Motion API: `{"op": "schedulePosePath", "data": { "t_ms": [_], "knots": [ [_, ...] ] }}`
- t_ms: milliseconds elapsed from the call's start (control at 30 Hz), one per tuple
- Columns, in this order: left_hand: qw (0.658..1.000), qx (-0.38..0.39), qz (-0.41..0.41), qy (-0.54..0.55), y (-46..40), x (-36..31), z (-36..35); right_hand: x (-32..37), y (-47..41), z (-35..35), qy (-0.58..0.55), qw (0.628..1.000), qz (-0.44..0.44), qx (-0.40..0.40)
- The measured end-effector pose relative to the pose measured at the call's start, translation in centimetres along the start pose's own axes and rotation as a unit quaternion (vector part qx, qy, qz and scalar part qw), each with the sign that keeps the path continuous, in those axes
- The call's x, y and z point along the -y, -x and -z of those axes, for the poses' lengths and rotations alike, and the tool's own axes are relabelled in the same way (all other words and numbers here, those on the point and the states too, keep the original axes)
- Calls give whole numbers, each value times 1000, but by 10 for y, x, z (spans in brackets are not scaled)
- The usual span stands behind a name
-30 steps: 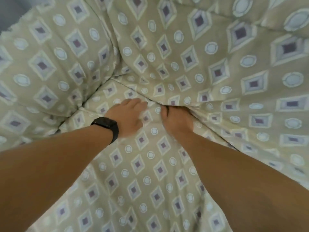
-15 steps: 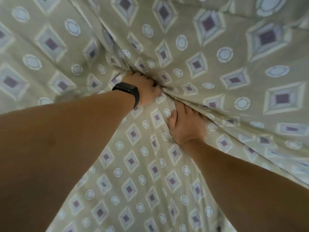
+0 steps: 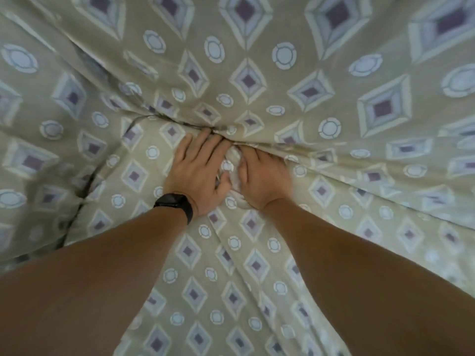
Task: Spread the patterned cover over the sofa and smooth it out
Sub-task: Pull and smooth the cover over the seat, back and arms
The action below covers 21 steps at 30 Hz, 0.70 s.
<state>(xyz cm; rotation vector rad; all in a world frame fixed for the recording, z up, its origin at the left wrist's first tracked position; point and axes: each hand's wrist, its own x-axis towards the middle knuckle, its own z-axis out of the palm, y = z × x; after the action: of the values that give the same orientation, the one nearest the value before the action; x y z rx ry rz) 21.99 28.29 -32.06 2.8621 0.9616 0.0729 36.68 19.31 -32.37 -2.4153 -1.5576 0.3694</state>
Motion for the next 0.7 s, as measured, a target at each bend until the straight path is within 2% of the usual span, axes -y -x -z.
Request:
{"op": "schedulePosePath", "data": {
  "t_ms": [200,333,400,500,567,700],
  "knots": [
    [1000,27,10,-11,-3,-1,6,-25,34,20,41,998,-45,-25],
    [998,28,9,-48,0,-10,12,-80,80,34,35,996,-15,-81],
    [997,29,-46,-59,1,-17,19,-111,110,39,42,990,25,-136],
    [979,33,-197,-31,-3,-69,23,-162,151,53,72,975,56,-201],
    [980,51,-192,-10,-13,-124,18,-193,172,65,95,976,3,-196],
    [990,98,-84,52,-38,-209,12,-253,213,93,102,974,-142,-144]
  ]
}}
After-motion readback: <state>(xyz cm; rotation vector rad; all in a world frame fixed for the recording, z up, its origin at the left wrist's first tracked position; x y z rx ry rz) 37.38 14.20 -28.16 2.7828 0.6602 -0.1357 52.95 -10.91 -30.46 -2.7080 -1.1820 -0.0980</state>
